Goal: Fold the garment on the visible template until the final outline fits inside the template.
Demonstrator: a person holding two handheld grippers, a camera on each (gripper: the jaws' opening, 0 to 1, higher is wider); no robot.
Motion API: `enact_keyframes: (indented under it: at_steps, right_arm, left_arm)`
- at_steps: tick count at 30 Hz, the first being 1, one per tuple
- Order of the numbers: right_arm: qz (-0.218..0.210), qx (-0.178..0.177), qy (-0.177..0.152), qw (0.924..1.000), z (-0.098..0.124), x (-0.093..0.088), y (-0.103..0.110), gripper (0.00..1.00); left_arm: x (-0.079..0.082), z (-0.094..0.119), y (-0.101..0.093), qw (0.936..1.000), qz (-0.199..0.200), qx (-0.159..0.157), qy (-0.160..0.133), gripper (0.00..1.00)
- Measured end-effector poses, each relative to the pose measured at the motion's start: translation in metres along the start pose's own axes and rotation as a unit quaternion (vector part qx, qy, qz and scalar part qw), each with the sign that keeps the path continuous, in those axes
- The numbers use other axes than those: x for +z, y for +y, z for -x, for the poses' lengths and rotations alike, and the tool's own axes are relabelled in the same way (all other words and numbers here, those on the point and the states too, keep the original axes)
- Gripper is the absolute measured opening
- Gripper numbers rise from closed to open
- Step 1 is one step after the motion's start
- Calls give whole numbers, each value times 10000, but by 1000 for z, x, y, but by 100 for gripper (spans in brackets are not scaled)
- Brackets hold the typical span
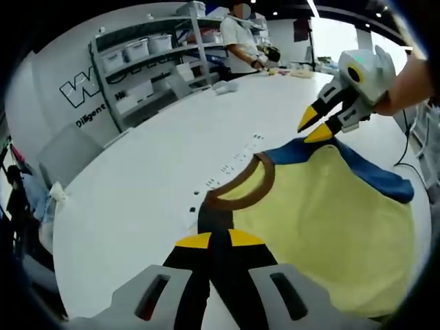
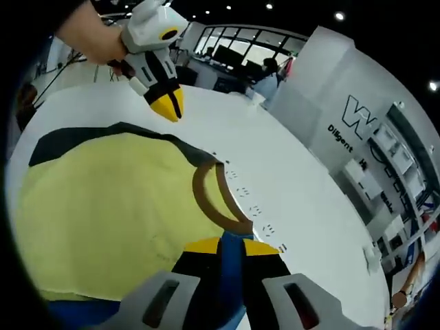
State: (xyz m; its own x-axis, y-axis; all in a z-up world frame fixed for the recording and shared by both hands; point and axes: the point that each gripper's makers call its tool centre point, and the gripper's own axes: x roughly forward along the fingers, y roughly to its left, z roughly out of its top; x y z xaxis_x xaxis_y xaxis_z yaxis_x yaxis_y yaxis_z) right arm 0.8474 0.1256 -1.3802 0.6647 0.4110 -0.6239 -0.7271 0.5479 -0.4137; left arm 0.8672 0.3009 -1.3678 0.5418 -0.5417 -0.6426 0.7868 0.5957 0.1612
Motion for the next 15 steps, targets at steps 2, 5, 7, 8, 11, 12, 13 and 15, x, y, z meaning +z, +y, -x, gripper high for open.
enact_keyframes:
  at_steps: [2,5,7,8,11,12,13,15]
  right_arm:
    - [0,55,-52,10000,5,2,7,6]
    - [31,192,-146,9997,12,5,17,7]
    - [40,311,-227,9992,18,6,28,8]
    - [72,348,-238,9991,21,6,32,8]
    - [115,509,-297,9982,32,5,50,8]
    - [137,594,-335,9976,37,5,59,8]
    - [139,650,-358,9971,40,4,65,8]
    - [221,789,-338,9961,48,-1,81,8]
  left_arm:
    - [-2,4,-6,10000,28,-54,-14,8]
    - [-4,9,-10,9999,-32,-158,-45,9]
    - [-9,15,-19,9997,-41,-237,-55,9]
    - [-12,17,-24,9996,-45,-270,-64,9]
    - [-21,28,-44,9990,-87,-433,-65,9]
    - [-23,32,-50,9987,-114,-482,-84,9]
    - [-25,35,-56,9985,-134,-527,-88,8]
    - [-31,43,-71,9976,-178,-665,-85,8]
